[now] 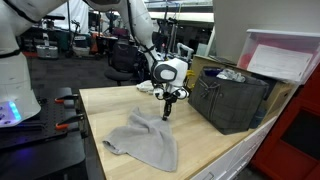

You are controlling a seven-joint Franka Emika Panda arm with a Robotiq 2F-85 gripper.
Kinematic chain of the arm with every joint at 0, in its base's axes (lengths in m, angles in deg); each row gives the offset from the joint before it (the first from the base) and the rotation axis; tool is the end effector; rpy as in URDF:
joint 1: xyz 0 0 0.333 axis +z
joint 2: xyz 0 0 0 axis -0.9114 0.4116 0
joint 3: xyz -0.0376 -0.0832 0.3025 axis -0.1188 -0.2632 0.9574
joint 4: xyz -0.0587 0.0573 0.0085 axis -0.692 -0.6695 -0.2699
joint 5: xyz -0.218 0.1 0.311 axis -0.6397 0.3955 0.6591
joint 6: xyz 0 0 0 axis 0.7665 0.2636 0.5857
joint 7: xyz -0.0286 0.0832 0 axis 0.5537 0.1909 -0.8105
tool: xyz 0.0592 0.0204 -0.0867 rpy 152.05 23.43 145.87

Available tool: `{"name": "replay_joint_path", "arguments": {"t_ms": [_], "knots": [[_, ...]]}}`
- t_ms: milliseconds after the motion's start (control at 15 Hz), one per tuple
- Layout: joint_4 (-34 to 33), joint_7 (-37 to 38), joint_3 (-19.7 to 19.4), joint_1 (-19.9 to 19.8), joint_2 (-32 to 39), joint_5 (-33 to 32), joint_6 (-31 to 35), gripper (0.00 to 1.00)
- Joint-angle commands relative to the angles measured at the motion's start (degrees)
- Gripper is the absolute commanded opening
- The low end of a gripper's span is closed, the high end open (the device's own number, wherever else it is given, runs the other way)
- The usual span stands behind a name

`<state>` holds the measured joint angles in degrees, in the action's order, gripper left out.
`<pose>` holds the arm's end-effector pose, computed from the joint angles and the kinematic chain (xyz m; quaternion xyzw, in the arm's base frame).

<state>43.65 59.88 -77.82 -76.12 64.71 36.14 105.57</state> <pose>0.6295 -0.2092 0.1122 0.9442 -0.3276 -0.0235 0.0240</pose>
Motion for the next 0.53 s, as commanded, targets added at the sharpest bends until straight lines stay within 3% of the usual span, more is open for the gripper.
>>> {"name": "replay_joint_path", "arguments": {"t_ms": [0, 467], "knots": [[-0.42, -1.74, 0.03, -0.91, -1.16, 1.33, -1.23, 0.0], [-3.59, -0.69, 1.83, -0.38, -3.11, 3.3, -1.95, 0.01]]}}
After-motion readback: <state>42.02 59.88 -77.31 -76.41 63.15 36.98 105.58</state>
